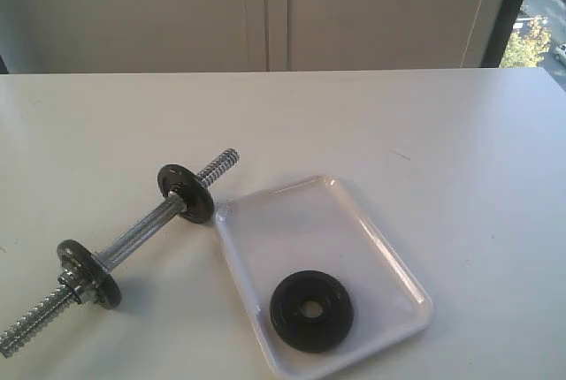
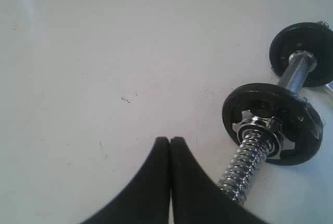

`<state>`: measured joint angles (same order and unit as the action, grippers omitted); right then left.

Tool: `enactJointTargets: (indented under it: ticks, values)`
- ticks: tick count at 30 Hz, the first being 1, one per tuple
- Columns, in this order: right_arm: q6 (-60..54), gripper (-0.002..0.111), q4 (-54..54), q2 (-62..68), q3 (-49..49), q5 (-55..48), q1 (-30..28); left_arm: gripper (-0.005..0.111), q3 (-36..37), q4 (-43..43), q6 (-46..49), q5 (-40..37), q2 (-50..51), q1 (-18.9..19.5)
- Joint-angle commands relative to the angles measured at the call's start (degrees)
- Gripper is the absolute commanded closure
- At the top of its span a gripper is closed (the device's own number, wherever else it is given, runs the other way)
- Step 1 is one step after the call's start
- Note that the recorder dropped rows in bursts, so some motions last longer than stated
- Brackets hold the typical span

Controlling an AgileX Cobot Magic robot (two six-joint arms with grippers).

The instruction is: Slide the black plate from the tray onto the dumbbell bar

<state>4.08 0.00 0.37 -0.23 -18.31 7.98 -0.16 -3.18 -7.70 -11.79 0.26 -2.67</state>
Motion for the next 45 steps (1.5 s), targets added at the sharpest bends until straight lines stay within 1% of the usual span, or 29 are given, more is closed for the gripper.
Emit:
enactJointTargets:
  ticks: [1,17,18,20,21,26,28,40,45]
  values:
    - [0.32,0.108,0.0,-0.37,0.23,0.4,0.01,0.107,0.16,-0.18,0.1,0.19,-0.26,0.16]
    - [0.32,0.108,0.0,-0.37,0.23,0.4,0.01,0.107,0.16,-0.18,-0.02,0.64,-0.26,0.16]
    - [0.32,0.108,0.0,-0.37,0.23,0.4,0.01,0.107,0.16,-0.18,-0.28,1.89,-0.26,0.16]
    - [0.32,0.108,0.0,-0.37,0.23,0.4,0.01,0.107,0.16,-0.18,-0.28,6.79,-0.26,0.16]
    - [0.32,0.108,0.0,-0.37,0.23,0.4,0.01,0.107,0.16,-0.18,-0.28,10.96,-0.26,0.16]
    - [0.32,0.108,0.0,-0.37,0.23,0.4,0.01,0.107,0.16,-0.18,0.1,24.85,-0.26,0.16]
    - [0.32,0.108,0.0,-0.37,0.23,0.4,0.01,0.107,0.16,-0.18,0.1,26.34,-0.26,0.16]
    - [0.32,0.108,0.0,-0.37,0.23,0.4,0.01,0.107,0.16,-0.18,0.1,26.66,-0.26,0.16]
    - [0.32,0.108,0.0,-0.37,0.23,0.4,0.01,0.107,0.16,-0.18,-0.01,34.53,-0.26,0.16]
